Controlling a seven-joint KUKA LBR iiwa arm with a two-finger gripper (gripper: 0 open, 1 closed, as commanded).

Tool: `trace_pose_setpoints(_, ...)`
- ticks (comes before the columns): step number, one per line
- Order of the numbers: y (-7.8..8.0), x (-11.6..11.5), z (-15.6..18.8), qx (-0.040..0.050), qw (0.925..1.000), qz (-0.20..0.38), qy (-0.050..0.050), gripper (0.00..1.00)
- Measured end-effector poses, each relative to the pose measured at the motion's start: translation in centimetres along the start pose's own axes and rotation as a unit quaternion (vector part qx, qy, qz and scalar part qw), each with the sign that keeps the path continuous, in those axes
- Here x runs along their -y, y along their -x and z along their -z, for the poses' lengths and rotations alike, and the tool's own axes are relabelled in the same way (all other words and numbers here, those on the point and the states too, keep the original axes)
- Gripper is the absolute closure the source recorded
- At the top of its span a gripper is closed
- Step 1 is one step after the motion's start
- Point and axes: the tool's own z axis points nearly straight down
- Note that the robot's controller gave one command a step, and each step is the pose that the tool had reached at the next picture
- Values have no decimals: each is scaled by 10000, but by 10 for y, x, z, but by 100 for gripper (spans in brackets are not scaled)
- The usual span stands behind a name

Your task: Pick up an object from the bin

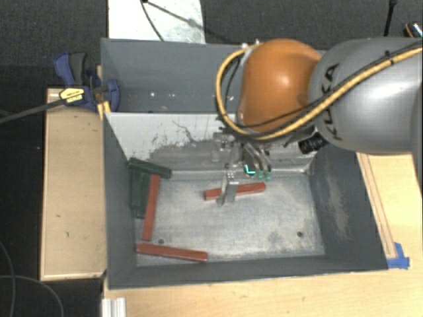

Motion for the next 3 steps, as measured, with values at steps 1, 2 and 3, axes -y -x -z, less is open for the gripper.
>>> trace_pose_setpoints(1,13,19,-138,-2,9992,-404,-5,0)
trace_pose_setpoints(2,15,18,-134,37,9991,-426,5,100)
trace_pose_setpoints(3,5,42,12,77,9999,-117,4,100)
